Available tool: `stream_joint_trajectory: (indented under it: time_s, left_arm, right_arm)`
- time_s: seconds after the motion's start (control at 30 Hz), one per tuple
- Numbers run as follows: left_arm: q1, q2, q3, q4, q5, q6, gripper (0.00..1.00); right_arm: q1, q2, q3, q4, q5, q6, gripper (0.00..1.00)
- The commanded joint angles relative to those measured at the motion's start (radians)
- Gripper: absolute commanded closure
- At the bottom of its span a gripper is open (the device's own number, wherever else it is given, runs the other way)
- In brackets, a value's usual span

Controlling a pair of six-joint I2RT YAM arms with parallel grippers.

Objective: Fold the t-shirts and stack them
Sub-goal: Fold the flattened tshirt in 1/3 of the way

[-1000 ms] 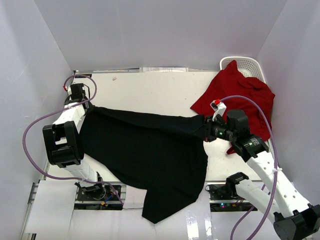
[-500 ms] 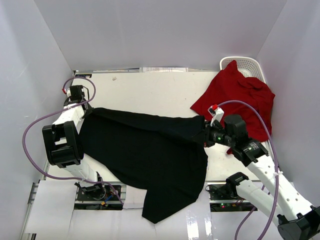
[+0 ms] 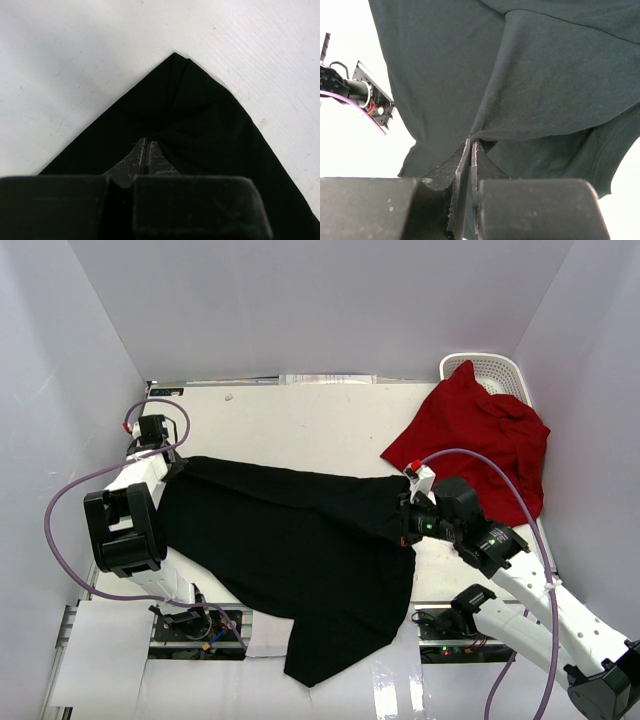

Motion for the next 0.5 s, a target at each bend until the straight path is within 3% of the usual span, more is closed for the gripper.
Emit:
stream_joint_trajectory:
  time_s: [0.0, 0.47]
  left_arm:
    - [0.007, -0.068, -0.008, 0.003, -0.006, -0.006, 1.0]
    - [0.024, -0.071, -0.017, -0.002, 0.005, -0.024, 1.0]
  right_arm:
    - [0.018, -0.005, -0.011, 0.042, 0.029, 0.012, 0.92]
    - [0.047, -0.001, -0.037, 0.044, 0.047, 0.029, 0.92]
